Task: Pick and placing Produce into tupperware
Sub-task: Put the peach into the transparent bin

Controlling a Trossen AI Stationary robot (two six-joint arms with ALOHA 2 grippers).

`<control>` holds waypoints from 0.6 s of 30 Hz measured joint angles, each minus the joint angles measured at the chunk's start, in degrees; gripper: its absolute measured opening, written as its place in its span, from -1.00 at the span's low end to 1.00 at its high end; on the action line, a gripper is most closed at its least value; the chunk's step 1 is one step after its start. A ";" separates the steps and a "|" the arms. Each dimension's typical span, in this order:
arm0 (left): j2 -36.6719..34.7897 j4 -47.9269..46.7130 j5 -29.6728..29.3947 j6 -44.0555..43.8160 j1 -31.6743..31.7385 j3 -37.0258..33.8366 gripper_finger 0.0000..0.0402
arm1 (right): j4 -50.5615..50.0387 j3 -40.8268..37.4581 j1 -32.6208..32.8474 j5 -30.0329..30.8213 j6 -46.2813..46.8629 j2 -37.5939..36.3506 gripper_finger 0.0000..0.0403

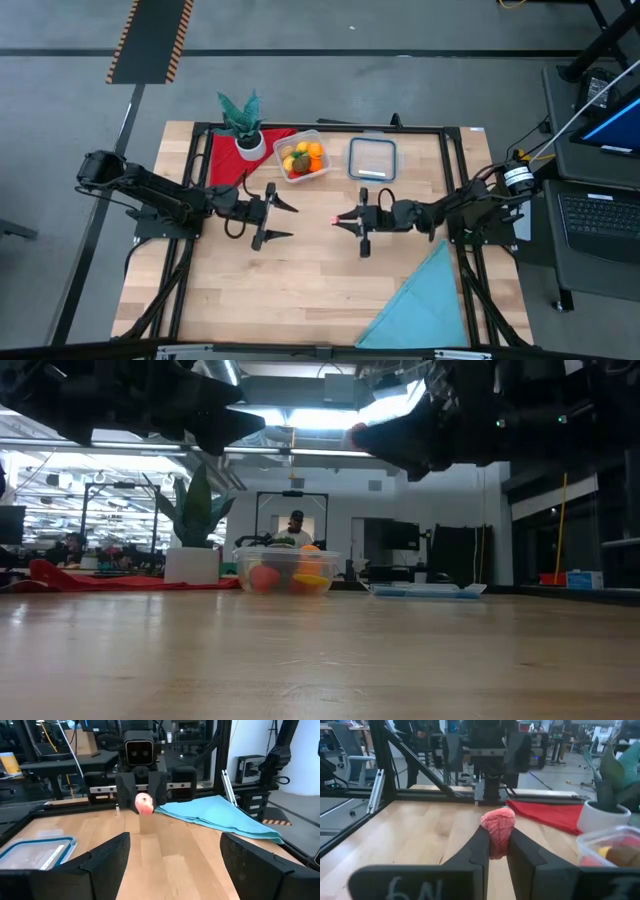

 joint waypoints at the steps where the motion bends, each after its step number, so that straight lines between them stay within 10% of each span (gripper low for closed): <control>1: 0.00 0.08 -0.22 -0.02 0.00 0.00 0.51 | -0.02 0.34 0.00 -0.09 -0.43 0.00 -0.74; 18: 0.08 1.62 -4.18 -10.84 4.70 1.40 0.51 | -20.77 12.89 -6.11 -6.32 -6.16 0.00 -0.74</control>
